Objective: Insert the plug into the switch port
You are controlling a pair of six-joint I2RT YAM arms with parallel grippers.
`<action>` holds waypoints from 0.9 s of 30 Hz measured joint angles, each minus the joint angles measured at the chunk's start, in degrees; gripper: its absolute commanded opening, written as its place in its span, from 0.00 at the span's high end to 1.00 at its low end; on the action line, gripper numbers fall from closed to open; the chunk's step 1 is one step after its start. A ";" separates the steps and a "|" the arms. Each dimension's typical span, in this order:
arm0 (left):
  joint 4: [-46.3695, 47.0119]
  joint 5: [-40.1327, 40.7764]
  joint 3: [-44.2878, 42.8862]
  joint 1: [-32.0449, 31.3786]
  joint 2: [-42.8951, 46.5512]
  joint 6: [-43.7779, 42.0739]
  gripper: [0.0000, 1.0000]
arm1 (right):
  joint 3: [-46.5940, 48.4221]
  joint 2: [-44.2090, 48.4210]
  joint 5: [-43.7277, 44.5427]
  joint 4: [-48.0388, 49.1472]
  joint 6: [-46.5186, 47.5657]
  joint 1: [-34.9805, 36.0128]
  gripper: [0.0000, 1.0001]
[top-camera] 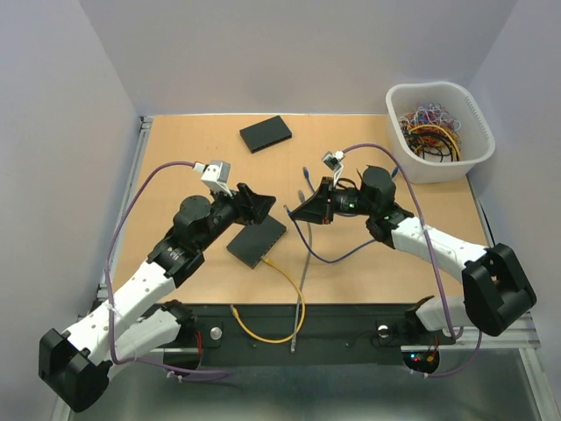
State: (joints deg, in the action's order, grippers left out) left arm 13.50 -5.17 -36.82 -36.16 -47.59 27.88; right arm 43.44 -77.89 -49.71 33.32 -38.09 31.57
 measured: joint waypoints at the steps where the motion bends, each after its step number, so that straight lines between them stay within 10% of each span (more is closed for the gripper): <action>1: -0.79 0.83 -0.09 0.39 0.07 -0.07 0.25 | 0.57 0.26 1.11 -2.89 2.32 0.00 1.00; 27: -5.03 2.23 3.06 14.56 -15.74 6.93 0.31 | 5.77 -7.80 36.22 -36.37 24.87 15.85 0.99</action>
State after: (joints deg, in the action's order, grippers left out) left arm 8.47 -2.94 -33.76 -21.61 -63.33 34.81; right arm 49.21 -85.69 -13.50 -3.05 -13.21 47.42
